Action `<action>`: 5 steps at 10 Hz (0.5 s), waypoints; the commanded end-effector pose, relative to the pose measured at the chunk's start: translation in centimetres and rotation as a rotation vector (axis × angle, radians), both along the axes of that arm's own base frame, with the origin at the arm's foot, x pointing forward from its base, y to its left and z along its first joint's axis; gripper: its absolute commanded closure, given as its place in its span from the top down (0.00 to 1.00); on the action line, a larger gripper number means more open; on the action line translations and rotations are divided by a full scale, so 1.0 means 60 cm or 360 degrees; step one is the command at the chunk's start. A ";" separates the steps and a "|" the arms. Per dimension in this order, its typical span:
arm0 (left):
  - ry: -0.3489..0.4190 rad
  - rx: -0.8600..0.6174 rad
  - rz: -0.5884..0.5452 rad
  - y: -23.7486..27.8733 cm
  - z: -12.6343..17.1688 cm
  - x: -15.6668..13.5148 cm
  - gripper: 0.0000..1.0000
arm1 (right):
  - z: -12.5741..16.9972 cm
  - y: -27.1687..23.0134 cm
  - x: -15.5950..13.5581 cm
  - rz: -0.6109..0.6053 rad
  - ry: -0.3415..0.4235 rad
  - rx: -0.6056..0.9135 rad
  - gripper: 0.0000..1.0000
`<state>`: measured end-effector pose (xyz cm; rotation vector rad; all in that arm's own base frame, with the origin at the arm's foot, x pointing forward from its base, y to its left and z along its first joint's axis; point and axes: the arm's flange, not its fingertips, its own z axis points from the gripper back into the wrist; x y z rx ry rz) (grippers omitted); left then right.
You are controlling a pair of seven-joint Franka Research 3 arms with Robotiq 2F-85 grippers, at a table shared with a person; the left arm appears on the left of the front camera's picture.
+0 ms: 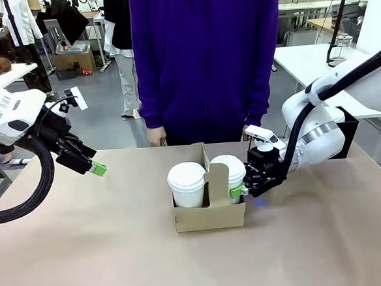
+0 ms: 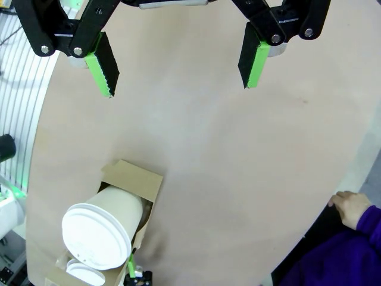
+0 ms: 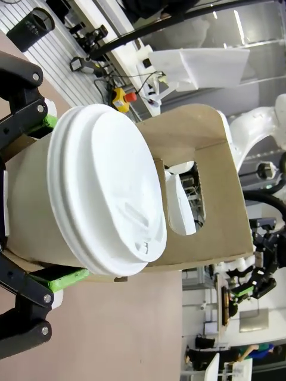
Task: Pour a drink into a cup and package it in a carrier.
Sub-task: Insert the held 600 ml Paper Cup into the Cup Carrier.
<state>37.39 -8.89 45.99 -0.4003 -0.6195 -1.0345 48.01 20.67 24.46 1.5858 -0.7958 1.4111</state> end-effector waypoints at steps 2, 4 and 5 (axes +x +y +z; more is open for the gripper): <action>0.0003 -0.0034 -0.0004 -0.001 0.000 0.000 1.00 | 0.016 -0.027 0.008 -0.0010 -0.0145 -0.0021 1.00; 0.0003 -0.0034 -0.0004 -0.001 0.000 0.000 1.00 | 0.031 -0.050 0.015 -0.0068 -0.0228 -0.0071 1.00; 0.0003 -0.0034 -0.0004 -0.001 0.000 0.000 1.00 | 0.041 -0.065 0.018 -0.0104 -0.0255 -0.0101 1.00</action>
